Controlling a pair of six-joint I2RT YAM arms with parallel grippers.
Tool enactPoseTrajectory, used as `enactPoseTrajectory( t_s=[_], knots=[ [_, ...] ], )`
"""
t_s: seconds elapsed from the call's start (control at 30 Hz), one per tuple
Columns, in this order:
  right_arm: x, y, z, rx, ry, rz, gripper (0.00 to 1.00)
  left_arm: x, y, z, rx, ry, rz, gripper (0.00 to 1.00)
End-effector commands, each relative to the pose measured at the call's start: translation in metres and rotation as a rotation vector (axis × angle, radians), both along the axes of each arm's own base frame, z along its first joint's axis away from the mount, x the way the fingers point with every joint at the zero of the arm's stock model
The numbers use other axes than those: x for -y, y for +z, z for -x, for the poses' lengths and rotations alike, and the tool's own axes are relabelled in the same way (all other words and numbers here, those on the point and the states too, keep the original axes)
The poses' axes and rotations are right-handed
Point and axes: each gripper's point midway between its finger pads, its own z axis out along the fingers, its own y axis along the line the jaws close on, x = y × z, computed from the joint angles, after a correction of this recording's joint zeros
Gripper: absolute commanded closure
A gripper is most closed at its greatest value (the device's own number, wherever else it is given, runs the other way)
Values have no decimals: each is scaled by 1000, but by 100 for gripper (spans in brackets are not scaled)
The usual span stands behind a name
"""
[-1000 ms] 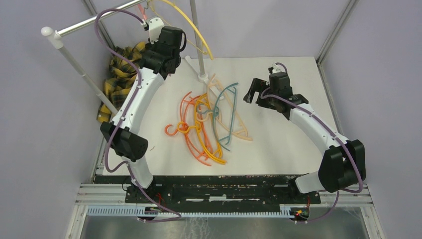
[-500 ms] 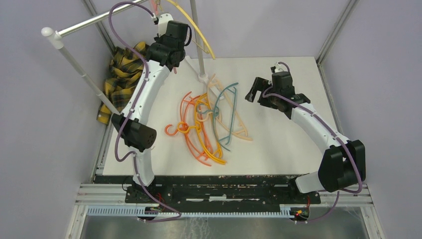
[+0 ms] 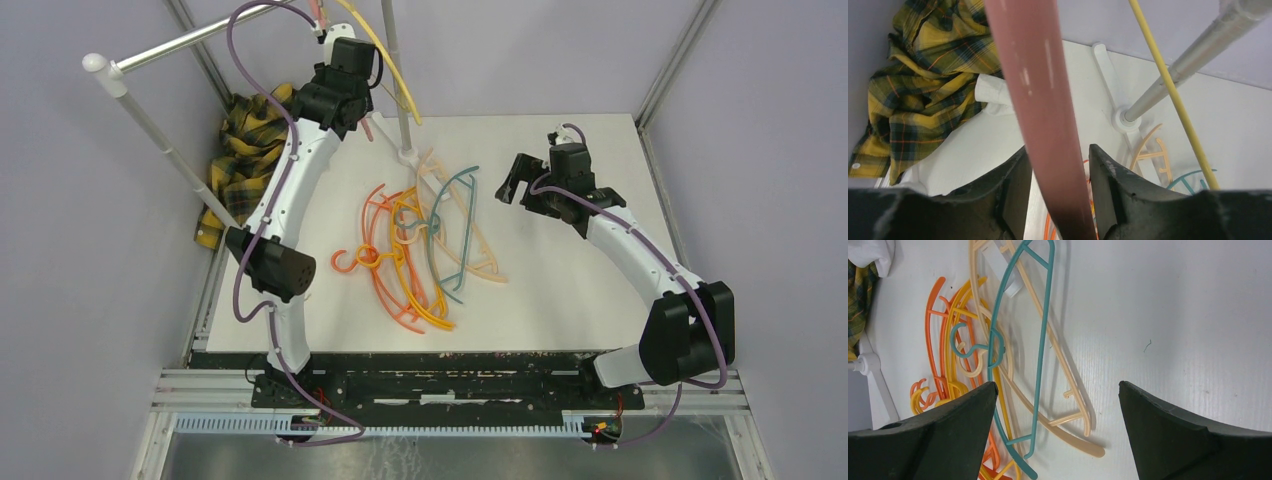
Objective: Organize the hangers
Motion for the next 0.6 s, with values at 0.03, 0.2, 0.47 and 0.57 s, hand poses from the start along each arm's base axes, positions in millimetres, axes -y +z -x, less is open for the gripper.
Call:
enactPoseTrajectory(
  t_s=[0.03, 0.2, 0.47, 0.57],
  knots=[
    [-1, 19, -10, 71, -1, -22, 0, 11, 42, -5, 105, -116, 0, 42],
    [-3, 15, -11, 65, 9, -28, 0, 18, 53, 3, 122, -185, 17, 6],
    [-13, 7, -13, 48, 62, -50, 0, 29, 74, 43, 197, -344, 74, 1],
    [-20, 3, -14, 34, 83, -71, 0, 32, 93, 68, 263, -420, 107, 1]
  ],
)
